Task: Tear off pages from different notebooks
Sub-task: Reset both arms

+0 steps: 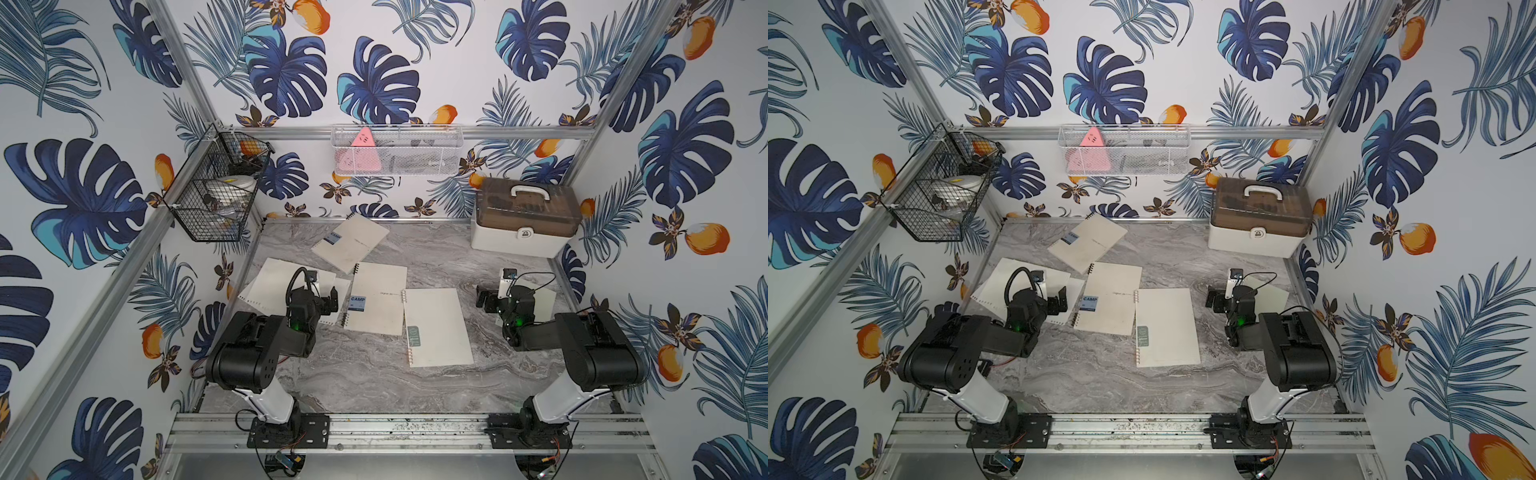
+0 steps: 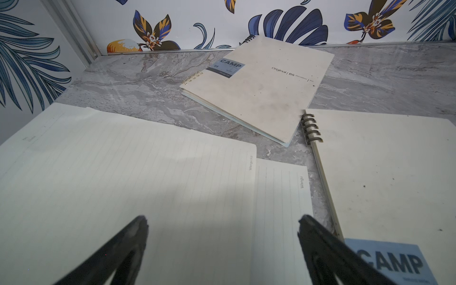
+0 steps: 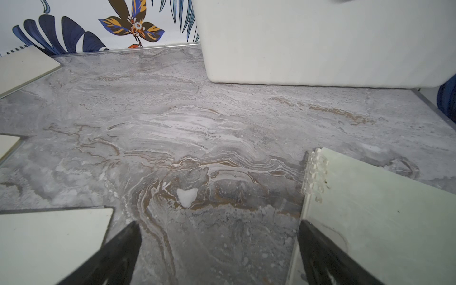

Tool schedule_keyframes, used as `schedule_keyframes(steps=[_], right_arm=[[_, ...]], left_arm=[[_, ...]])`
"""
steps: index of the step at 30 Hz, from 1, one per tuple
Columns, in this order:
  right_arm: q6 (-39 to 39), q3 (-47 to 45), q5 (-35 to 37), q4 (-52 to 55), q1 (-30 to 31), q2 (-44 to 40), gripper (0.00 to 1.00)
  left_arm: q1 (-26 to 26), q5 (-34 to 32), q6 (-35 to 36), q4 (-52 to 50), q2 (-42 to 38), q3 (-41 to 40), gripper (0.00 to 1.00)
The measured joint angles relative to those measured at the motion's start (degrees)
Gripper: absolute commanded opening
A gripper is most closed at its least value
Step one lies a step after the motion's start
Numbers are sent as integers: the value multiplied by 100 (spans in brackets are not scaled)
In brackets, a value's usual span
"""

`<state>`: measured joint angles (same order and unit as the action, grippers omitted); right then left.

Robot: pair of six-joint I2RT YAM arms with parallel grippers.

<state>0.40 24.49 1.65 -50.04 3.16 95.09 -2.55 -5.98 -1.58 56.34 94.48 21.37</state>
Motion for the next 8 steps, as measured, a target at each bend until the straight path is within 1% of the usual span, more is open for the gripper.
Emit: schedule_keyframes(steps=[8], right_arm=[[0, 0, 0, 0, 0, 0, 100]], left_arm=[[0, 0, 0, -20, 20, 7, 99]])
